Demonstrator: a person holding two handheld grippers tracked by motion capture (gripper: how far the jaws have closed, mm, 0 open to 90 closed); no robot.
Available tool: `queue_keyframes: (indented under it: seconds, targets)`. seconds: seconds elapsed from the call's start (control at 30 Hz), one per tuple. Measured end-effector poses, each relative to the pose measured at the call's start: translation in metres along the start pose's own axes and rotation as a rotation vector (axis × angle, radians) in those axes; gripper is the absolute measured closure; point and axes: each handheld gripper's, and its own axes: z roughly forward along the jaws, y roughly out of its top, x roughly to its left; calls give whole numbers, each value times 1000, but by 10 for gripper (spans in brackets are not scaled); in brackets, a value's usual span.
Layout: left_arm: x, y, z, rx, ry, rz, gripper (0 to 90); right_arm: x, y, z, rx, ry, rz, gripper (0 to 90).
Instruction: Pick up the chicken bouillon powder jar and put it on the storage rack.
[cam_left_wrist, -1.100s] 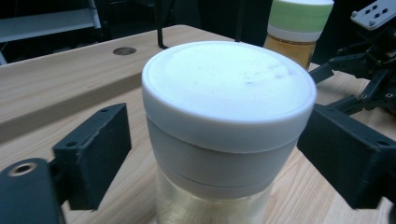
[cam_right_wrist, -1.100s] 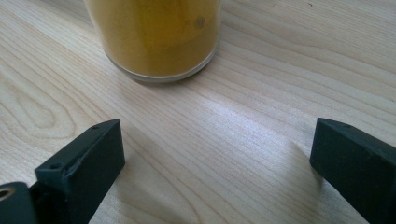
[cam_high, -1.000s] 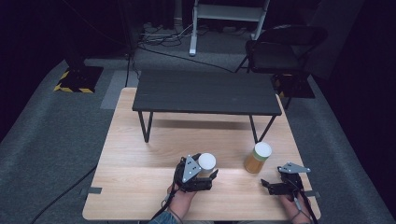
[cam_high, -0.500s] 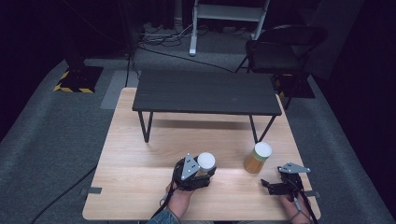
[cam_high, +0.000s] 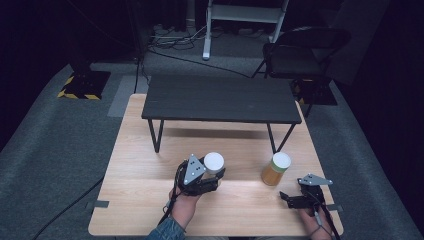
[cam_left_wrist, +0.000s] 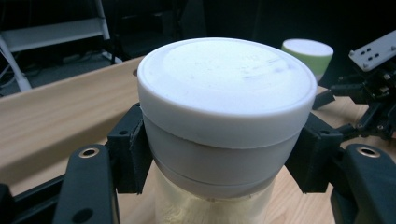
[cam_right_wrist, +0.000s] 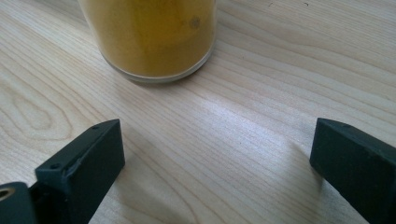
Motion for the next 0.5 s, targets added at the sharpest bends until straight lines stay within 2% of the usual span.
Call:
queue_keyframes:
  seconds: [0.2,0.4,0.5]
  targets:
    - [9,20,-10,-12,22,13,338,0,0,0,-1,-6,1,30]
    - [29,44,-19,-28,26,-9,338,1,0,0,-1,-13,9,30]
    - [36,57,-22,-35,47,6,338,1,0,0,-1,-12,9,29]
